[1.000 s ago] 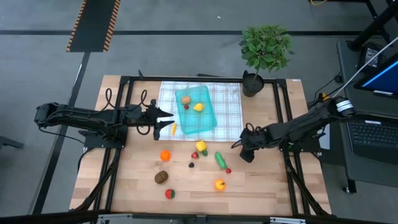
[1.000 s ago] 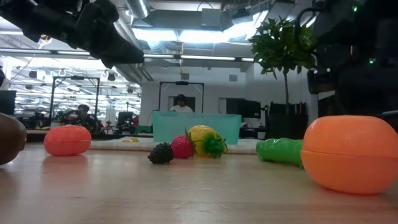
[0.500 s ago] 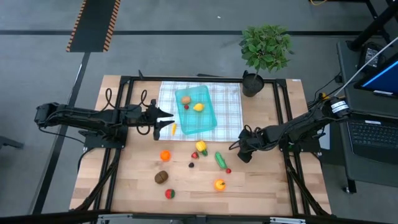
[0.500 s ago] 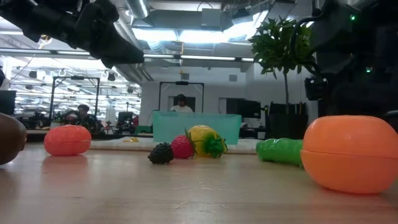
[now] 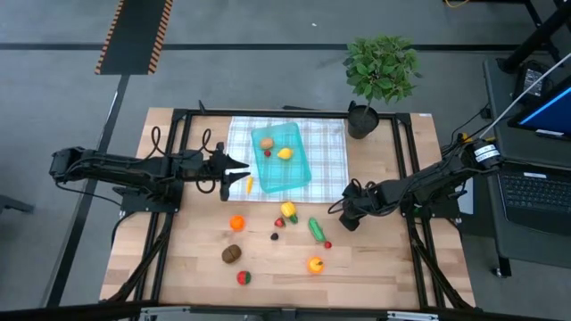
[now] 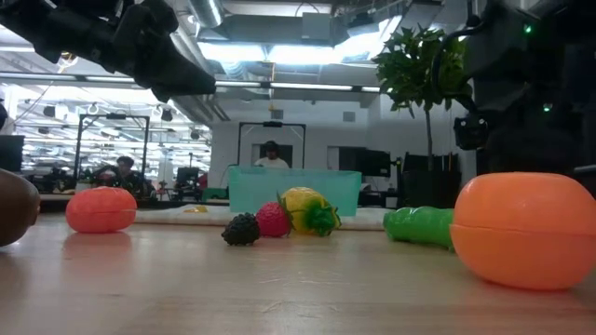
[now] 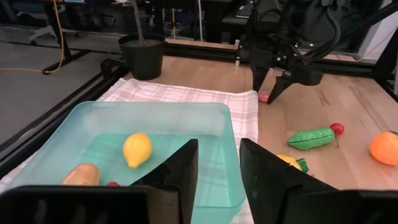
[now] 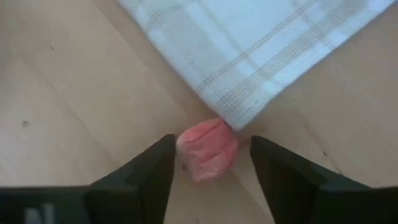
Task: Pick and placing Produce into tupperware
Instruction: Put the pink peach into the blue bin
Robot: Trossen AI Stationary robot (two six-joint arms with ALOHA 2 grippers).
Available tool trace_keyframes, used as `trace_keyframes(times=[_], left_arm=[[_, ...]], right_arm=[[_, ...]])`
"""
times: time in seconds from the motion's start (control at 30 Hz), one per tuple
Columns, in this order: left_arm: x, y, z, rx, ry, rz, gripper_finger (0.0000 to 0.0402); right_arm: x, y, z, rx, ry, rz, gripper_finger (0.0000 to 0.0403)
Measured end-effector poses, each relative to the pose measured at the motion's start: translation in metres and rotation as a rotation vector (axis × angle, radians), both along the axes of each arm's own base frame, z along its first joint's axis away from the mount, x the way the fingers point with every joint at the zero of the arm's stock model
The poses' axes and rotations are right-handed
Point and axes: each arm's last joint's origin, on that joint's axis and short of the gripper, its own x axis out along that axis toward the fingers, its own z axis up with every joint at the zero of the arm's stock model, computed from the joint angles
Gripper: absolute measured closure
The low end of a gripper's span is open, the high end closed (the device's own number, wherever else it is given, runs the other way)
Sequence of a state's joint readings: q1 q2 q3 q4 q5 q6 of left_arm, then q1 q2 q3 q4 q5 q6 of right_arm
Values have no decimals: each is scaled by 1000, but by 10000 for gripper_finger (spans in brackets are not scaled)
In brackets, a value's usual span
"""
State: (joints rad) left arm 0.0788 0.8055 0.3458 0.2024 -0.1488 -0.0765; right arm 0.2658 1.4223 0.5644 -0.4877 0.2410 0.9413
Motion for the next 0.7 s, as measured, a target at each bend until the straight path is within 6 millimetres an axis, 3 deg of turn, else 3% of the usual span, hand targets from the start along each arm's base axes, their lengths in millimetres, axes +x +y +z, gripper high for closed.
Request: trace_keyframes(times=[0.43, 0.7], left_arm=[[0, 0, 0, 0, 0, 0, 304], [0, 0, 0, -1, 0, 0, 311]], right_arm=[[-2, 1, 1, 58, 31, 14, 340], [-9, 4, 18, 201, -22, 54, 355]])
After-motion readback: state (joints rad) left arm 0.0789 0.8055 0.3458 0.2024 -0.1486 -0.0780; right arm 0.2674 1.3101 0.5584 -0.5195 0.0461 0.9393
